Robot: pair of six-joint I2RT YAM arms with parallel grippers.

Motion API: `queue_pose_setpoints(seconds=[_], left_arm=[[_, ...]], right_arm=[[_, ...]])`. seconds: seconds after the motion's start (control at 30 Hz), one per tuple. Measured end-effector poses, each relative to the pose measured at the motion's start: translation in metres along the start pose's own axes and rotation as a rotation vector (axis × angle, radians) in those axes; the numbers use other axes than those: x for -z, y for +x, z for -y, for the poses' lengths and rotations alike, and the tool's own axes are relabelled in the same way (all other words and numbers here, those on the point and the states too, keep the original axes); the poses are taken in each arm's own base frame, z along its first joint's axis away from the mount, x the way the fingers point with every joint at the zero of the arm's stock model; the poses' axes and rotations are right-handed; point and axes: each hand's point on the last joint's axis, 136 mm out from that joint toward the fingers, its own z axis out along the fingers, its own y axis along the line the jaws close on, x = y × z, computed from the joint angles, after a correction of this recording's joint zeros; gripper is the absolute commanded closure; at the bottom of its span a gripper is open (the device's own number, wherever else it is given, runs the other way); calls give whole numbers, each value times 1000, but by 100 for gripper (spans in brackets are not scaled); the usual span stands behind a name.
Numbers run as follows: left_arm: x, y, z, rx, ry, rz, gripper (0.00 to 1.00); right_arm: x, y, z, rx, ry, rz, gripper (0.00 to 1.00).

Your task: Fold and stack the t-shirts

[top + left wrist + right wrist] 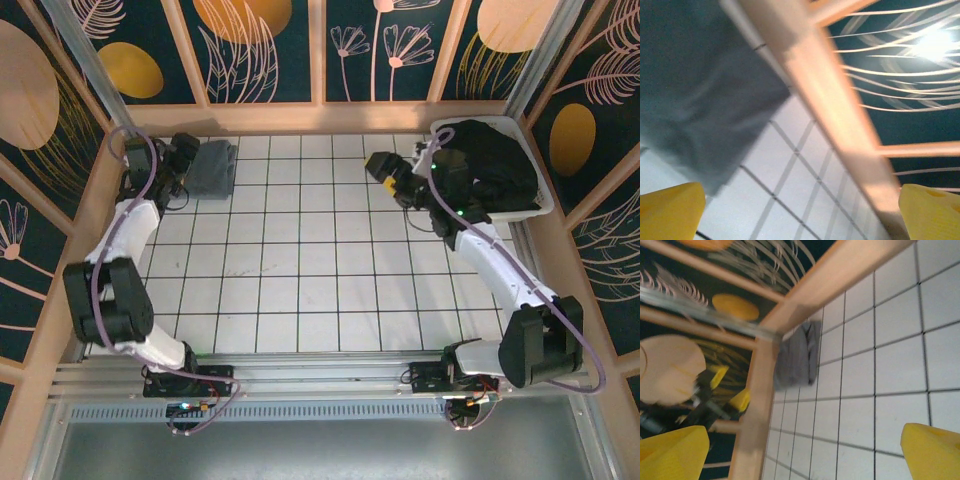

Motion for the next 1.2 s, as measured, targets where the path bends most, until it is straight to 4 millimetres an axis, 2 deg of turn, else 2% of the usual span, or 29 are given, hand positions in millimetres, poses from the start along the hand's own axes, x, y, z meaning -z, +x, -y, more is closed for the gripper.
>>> queue_pose_setpoints(seconds=[0.03,0.1,0.2,0.23,0.3,0.37,0.4,0.47,0.53,0.6,0.67,0.77,0.87,1.07,1.13,1.2], left_arm=[[11,-2,14,-8,24,28,1],[31,-8,28,-23,28,90,1],[70,-27,25,-48,-40,238,1],[88,-35,18,-69,-70,306,1],[116,-41,1,-144,-111,413,1],[134,-37,-29,-284,-164,494,1],[137,-29,-50,-364,-204,511,1],[132,-11,-93,-476,-288,489,1],[119,16,-139,-571,-364,405,1],[113,36,-171,-620,-408,340,1],[107,44,-185,-652,-425,314,1],[92,45,-187,-684,-403,325,1],[76,43,-184,-705,-369,343,1],[48,44,-180,-772,-314,347,1],[45,45,-170,-801,-259,356,1],[56,48,-158,-823,-167,420,1]], right_arm=[[6,-15,3,9,23,38,1],[18,-43,5,37,84,115,1],[47,-95,6,119,237,302,1],[62,-108,8,161,294,381,1],[91,-117,23,242,377,504,1],[116,-111,52,322,457,599,1],[125,-102,77,371,521,633,1],[130,-79,125,429,637,623,1],[123,-52,175,455,747,536,1],[117,-30,210,472,818,454,1],[115,-18,231,492,852,421,1],[110,-7,251,520,869,402,1],[102,-8,264,542,860,403,1],[79,-12,274,617,798,376,1],[81,-18,273,622,771,399,1],[88,-22,268,642,736,446,1]])
